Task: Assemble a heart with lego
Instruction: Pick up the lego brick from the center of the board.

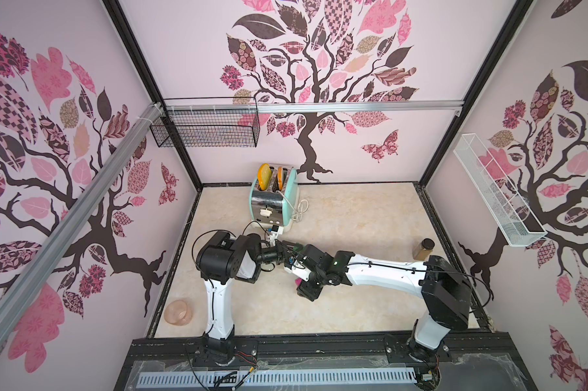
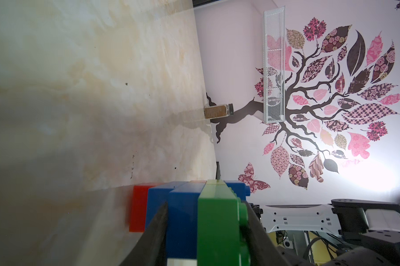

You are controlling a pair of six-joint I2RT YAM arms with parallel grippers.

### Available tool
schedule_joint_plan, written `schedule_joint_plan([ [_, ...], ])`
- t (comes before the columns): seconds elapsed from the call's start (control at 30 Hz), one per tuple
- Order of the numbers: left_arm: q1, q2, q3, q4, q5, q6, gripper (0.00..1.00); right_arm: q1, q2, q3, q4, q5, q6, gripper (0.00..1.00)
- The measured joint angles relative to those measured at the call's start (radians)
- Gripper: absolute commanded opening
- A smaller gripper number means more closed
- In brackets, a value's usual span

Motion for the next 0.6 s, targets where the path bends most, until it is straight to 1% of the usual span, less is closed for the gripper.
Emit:
schedule_joint_plan([
  [0.23,0.000,0.000,-0.002,0.002,-0.003,0.000,0.24,0.000,0.103,0.044,0.020,0.042,0.067,0.63],
  [0.47,0.001,-0.004,-0.006,0.002,-0.006,0.000,0.25,0.000,0.167,0.088,0.018,0.093,0.134,0.60],
  [0.57,0.002,-0.004,-0.006,0.002,-0.007,0.000,0.25,0.000,0.179,0.092,0.018,0.116,0.154,0.56],
  [0.6,0.003,-0.005,-0.007,0.002,-0.007,0.000,0.25,0.000,0.182,0.092,0.018,0.122,0.161,0.53],
])
